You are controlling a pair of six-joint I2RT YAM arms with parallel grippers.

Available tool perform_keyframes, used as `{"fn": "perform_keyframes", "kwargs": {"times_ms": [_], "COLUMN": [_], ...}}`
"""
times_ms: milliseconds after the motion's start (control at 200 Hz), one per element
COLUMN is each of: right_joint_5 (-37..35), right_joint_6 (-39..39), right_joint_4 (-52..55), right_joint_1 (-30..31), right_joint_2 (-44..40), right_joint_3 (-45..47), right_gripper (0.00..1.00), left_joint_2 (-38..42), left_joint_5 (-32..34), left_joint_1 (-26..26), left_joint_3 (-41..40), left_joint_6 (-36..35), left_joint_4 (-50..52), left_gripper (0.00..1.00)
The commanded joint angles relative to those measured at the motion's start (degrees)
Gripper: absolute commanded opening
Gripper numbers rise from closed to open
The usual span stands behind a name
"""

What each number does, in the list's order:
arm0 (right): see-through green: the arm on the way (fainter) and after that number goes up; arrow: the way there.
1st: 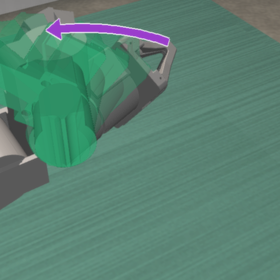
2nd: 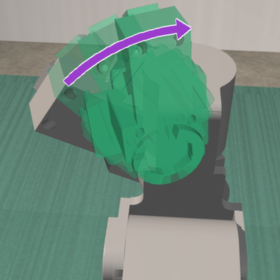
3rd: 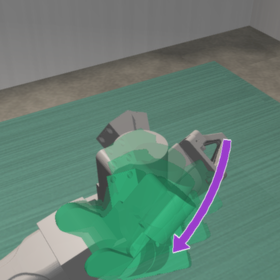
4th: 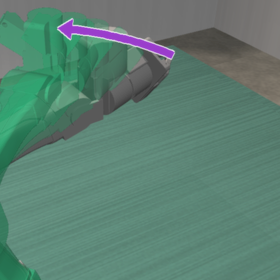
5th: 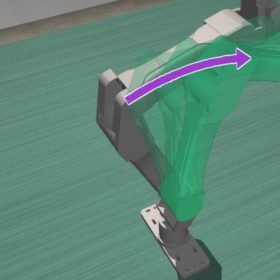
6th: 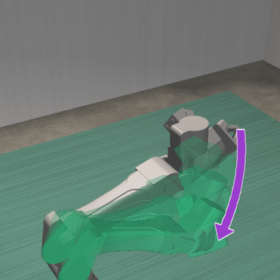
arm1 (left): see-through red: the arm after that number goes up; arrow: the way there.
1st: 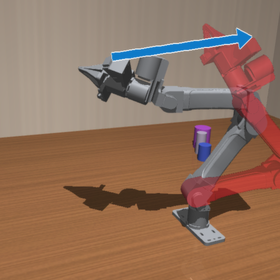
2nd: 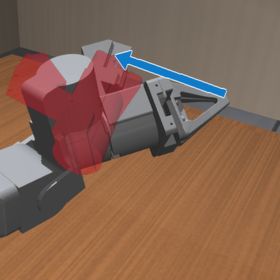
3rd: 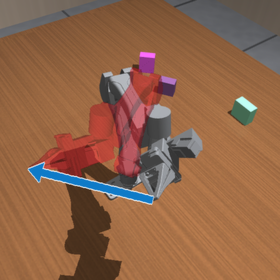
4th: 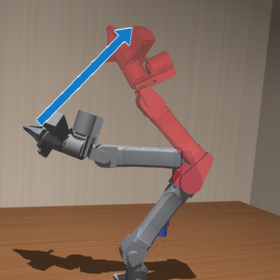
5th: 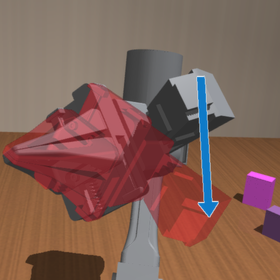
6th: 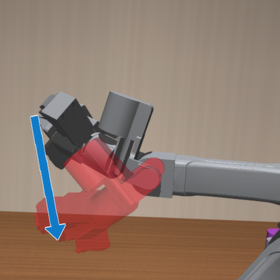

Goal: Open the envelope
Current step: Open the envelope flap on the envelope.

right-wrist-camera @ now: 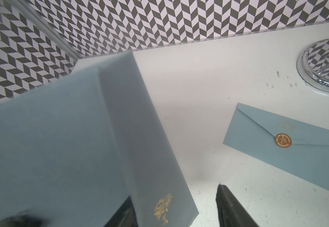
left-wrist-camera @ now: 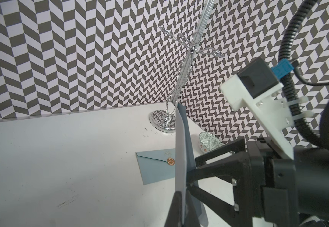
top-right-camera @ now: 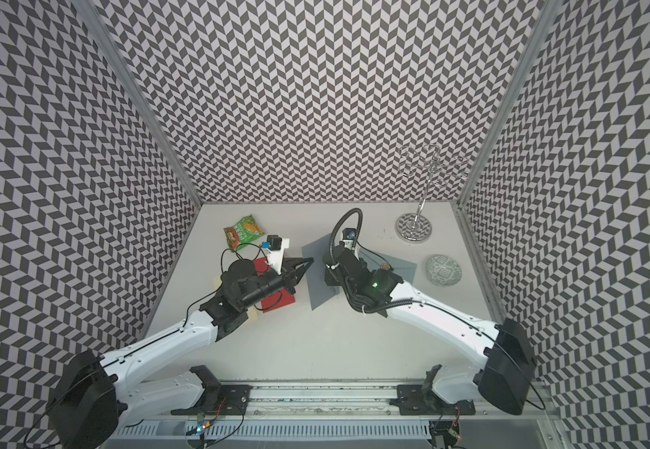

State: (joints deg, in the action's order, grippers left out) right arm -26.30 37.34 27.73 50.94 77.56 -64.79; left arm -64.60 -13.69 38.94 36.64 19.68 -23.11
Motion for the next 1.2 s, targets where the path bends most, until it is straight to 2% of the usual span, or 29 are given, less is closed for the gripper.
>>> {"fn": "perform_keyframes", "kwargs": {"times_ms": [0,110,225,310,341,411,556,626,706,761,791,886,987,1192], "right_joint_5": [0.1,0.6,-1.2,-2.0,-1.9,3.5,10.0,12.3,15.4,22.3,23.9,23.8,27.5,29.6], "right_joint_6": [-0.2,1.1,-6.7,-14.2,-16.3,-21.1,-16.6,-13.2,-12.4,-17.9,-19.0,-22.4,-26.2,-24.1], "right_joint_4": [-3.6,-5.2,-8.6,-12.7,-16.6,-26.3,-52.4,-59.4,-59.3,-58.0,-56.8,-54.6,-52.8,-51.3], "right_joint_1": [-2.1,-5.0,-6.1,-6.0,-6.0,-6.1,-6.0,-6.1,-6.0,-6.0,-5.8,-5.8,-5.8,-5.8], "right_joint_2": [-3.8,-6.5,-10.7,-15.8,-17.8,-24.2,-35.0,-36.4,-36.9,-37.8,-38.0,-37.4,-35.0,-28.4], "right_joint_3": [2.0,4.8,8.3,12.6,15.8,23.9,44.8,50.2,50.6,49.0,48.0,46.2,44.1,40.3], "right_gripper": [0.63,0.79,0.90,0.91,0.87,0.84,0.83,0.82,0.81,0.79,0.79,0.79,0.80,0.79], "left_joint_2": [0.3,0.0,-0.2,0.2,0.5,0.7,-0.8,-1.9,-3.0,-3.1,-3.0,-3.1,-3.7,-4.3], "left_joint_5": [0.3,-0.5,-2.9,-3.0,-2.9,-3.1,-12.9,-17.7,-20.0,-21.1,-21.6,-22.6,-24.5,-27.9], "left_joint_1": [0.1,-0.2,-1.2,-2.2,-2.8,-4.7,-10.4,-12.1,-13.8,-14.6,-14.8,-15.0,-15.1,-15.0], "left_joint_3": [-0.2,0.0,0.4,0.7,0.6,0.5,0.4,-0.3,-1.1,-1.6,-1.7,-1.1,-0.8,-0.7], "left_joint_6": [-1.1,0.3,2.5,5.4,6.4,10.9,21.4,26.0,30.9,33.0,33.6,34.1,35.5,37.0], "left_joint_4": [-1.9,-1.4,-1.4,-0.3,-0.2,-0.4,-5.8,-10.8,-13.5,-14.8,-15.3,-16.0,-18.5,-23.2], "left_gripper": [0.00,0.00,0.00,0.00,0.00,0.00,0.00,0.00,0.00,0.00,0.00,0.00,0.00,0.00]}}
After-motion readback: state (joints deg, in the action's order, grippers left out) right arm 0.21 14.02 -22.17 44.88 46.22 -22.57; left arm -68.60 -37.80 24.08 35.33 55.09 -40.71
